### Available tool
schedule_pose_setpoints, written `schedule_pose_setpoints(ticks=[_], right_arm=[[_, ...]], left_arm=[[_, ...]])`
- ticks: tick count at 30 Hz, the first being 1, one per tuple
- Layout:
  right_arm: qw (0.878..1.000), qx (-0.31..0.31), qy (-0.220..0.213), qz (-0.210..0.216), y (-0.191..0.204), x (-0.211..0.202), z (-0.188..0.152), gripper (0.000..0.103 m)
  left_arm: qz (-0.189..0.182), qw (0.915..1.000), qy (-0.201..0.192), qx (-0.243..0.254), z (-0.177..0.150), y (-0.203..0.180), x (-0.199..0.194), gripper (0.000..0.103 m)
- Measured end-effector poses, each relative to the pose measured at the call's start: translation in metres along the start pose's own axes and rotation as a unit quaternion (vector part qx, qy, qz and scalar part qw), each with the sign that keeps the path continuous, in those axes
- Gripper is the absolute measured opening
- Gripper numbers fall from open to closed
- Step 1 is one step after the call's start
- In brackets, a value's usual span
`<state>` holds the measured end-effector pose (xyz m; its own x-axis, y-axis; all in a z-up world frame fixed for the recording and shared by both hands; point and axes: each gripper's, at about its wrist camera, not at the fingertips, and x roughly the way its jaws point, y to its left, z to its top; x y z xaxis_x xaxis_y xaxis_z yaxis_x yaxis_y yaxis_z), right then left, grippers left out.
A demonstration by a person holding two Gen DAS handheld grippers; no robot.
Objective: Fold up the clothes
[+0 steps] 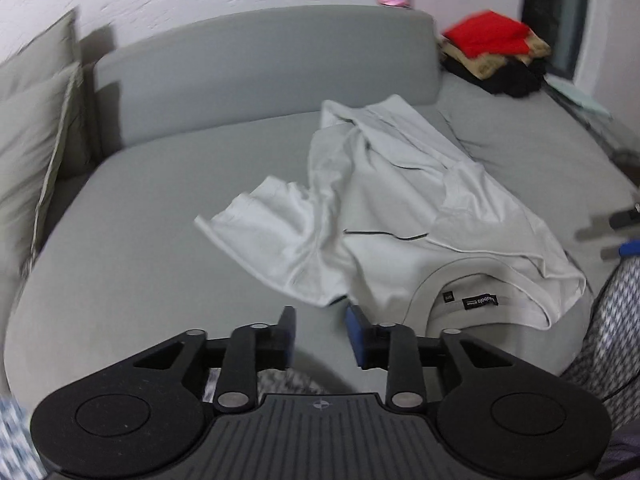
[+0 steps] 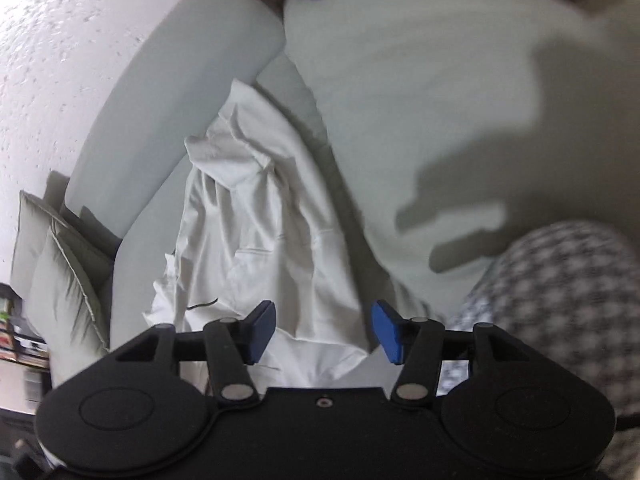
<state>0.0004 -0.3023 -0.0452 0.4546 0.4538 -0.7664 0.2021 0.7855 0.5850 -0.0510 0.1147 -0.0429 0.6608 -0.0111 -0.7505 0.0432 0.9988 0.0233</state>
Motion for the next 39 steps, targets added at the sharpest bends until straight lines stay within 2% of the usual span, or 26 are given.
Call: schedule_pose_setpoints(ticks=[1, 3, 5, 6, 8, 11, 15, 19, 23, 26, 27, 28, 30, 32, 34, 36, 37, 39], right_arm=[[1.000, -0.004, -0.007, 0.006, 0.001, -0.004, -0.001, 0.053], [0.999, -0.012, -0.015, 0.031, 0.001, -0.002, -0.004, 0.053], [0.999, -0.029, -0.021, 0.040, 0.009, 0.002, -0.001, 0.052], [0.998, -0.038, -0.023, 0.044, 0.012, 0.005, -0.001, 0.051], [0.997, -0.048, -0.022, 0.053, 0.019, 0.013, -0.003, 0.051], [0.996, -0.047, -0.028, 0.064, 0.022, 0.018, -0.007, 0.051], [0.995, -0.058, -0.041, 0.069, 0.019, 0.012, -0.010, 0.051], [0.994, -0.071, -0.059, 0.056, 0.022, 0.022, -0.004, 0.051], [0.990, -0.122, -0.067, 0.036, 0.041, 0.043, 0.004, 0.051], [0.983, -0.165, -0.077, 0.019, 0.064, 0.065, 0.016, 0.056], [0.980, -0.179, -0.082, 0.012, 0.072, 0.072, 0.021, 0.059], [0.978, -0.190, -0.090, 0.001, 0.079, 0.081, 0.027, 0.066], [0.973, -0.207, -0.099, -0.019, 0.091, 0.100, 0.040, 0.071], [0.972, -0.214, -0.093, -0.037, 0.101, 0.123, 0.052, 0.073], [0.969, -0.225, -0.080, -0.062, 0.108, 0.143, 0.058, 0.072], [0.962, -0.244, -0.082, -0.094, 0.111, 0.152, 0.062, 0.020], [0.960, -0.244, -0.091, -0.107, 0.110, 0.149, 0.067, 0.005], [0.961, -0.204, -0.141, -0.121, 0.101, 0.121, 0.081, 0.005]], left_arm=[[0.000, 0.9997, 0.004, -0.023, 0.003, 0.003, 0.002, 0.038], [-0.001, 0.9975, 0.011, -0.070, 0.009, 0.011, 0.007, 0.039], [-0.023, 0.9910, 0.022, -0.130, 0.014, 0.025, 0.028, 0.048], [-0.036, 0.9856, 0.028, -0.163, 0.016, 0.032, 0.037, 0.051], [-0.058, 0.9706, 0.043, -0.229, 0.017, 0.047, 0.059, 0.052], [-0.046, 0.9542, 0.056, -0.290, 0.016, 0.064, 0.085, 0.051], [-0.033, 0.9559, 0.054, -0.287, 0.029, 0.073, 0.109, 0.052], [-0.021, 0.9575, 0.052, -0.283, 0.042, 0.082, 0.134, 0.057], [-0.009, 0.9593, 0.050, -0.278, 0.055, 0.090, 0.159, 0.055], [0.011, 0.9715, 0.045, -0.232, 0.066, 0.084, 0.179, 0.042], [0.020, 0.9752, 0.041, -0.216, 0.069, 0.082, 0.184, 0.024], [0.026, 0.9777, 0.037, -0.205, 0.070, 0.079, 0.187, 0.000], [0.038, 0.9820, 0.028, -0.183, 0.073, 0.074, 0.190, 0.000], [0.076, 0.9847, 0.013, -0.157, 0.074, 0.066, 0.184, 0.000], [0.127, 0.9822, 0.010, -0.138, 0.073, 0.065, 0.178, 0.000], [0.167, 0.9762, 0.016, -0.137, 0.071, 0.070, 0.171, 0.000], [0.172, 0.9741, 0.023, -0.145, 0.070, 0.075, 0.170, 0.001], [0.189, 0.9692, 0.035, -0.155, 0.066, 0.082, 0.167, 0.002]])
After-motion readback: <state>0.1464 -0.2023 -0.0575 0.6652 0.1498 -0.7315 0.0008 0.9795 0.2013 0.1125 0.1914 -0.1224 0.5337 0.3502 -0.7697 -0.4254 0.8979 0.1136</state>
